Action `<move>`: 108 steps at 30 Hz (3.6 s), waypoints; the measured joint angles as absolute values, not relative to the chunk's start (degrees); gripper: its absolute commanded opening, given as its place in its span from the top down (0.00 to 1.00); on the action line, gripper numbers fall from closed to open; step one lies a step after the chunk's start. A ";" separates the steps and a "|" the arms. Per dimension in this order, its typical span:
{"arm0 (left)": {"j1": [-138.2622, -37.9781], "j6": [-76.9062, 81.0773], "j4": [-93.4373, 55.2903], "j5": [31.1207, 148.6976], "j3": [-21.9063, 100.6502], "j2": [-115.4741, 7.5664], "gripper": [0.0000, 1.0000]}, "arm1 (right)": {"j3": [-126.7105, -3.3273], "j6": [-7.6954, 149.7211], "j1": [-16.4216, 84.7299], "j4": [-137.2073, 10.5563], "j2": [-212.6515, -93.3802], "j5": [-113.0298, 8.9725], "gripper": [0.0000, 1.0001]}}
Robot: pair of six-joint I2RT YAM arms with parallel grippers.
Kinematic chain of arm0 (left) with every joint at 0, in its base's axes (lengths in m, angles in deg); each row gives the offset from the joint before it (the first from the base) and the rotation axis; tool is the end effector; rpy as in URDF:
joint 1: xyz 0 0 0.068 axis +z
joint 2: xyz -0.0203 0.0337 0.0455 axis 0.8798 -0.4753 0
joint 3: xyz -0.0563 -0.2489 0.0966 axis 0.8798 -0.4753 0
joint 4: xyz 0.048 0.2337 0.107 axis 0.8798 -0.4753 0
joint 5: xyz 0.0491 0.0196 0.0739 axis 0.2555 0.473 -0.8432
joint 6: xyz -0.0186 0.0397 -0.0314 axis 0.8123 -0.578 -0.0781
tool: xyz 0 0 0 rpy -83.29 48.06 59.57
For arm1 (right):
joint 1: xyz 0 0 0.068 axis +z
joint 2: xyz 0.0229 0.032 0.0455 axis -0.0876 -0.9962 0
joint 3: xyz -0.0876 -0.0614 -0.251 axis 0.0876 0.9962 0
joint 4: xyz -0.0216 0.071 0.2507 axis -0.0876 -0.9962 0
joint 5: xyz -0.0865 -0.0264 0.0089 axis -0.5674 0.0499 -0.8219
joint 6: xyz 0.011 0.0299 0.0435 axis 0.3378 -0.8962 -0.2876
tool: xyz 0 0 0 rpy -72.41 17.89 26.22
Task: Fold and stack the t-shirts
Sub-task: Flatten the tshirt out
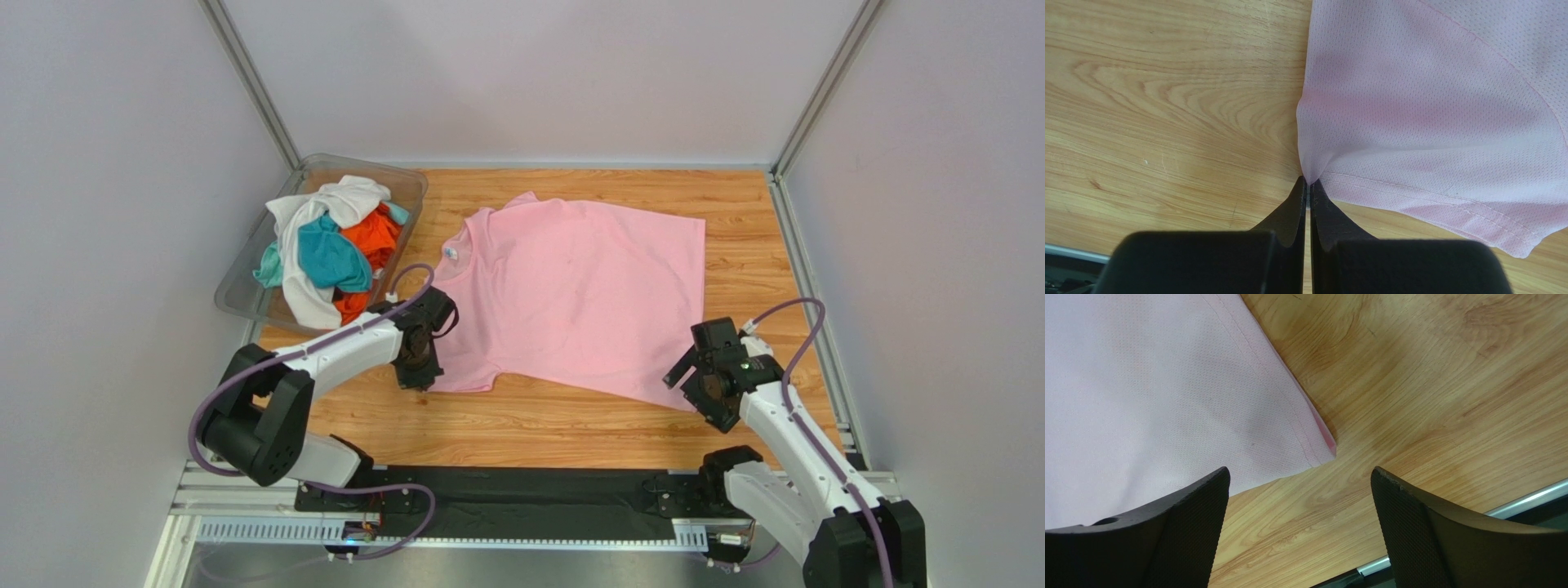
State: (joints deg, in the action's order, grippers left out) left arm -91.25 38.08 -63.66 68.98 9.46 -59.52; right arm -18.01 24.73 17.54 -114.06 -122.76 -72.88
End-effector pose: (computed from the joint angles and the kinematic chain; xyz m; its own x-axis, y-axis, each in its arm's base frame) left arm 0.1986 -0.1038 0.1604 -0.9140 -0.3087 -0.2632 -0.3284 0.9439 0.0333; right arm 0.1321 0.0210 0.1770 -0.6803 0.6464 -0.3455 0.6598 0.7454 0.0951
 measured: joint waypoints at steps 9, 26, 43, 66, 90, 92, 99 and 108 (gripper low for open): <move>-91.20 36.96 -62.06 69.77 9.14 -59.52 1.00 | -15.45 23.09 17.54 -112.62 -122.28 -70.37 0.48; -91.16 36.37 -61.58 70.42 9.09 -59.67 1.00 | -15.23 24.33 17.52 -108.99 -127.86 -71.79 0.67; -91.16 35.26 -66.65 69.94 20.46 -56.35 1.00 | -26.57 34.15 17.45 -107.59 -122.76 -72.75 1.00; -91.16 22.03 -71.11 76.63 81.29 -34.49 1.00 | -88.84 46.65 17.41 -116.49 -114.00 -65.58 1.00; -90.96 12.00 -64.62 67.39 84.06 -49.31 1.00 | -85.94 50.78 17.30 -115.96 -125.01 -70.78 1.00; -90.18 11.19 -63.66 64.52 83.93 -55.87 1.00 | -82.31 51.17 16.60 -113.80 -129.65 -72.18 1.00; -84.67 11.02 -61.80 65.09 81.22 -80.43 1.00 | -69.50 51.28 6.09 -104.40 -148.01 -65.60 0.99; -81.39 11.50 -60.68 74.18 91.89 -112.28 1.00 | -77.15 51.50 -0.86 -96.14 -183.15 -51.90 1.00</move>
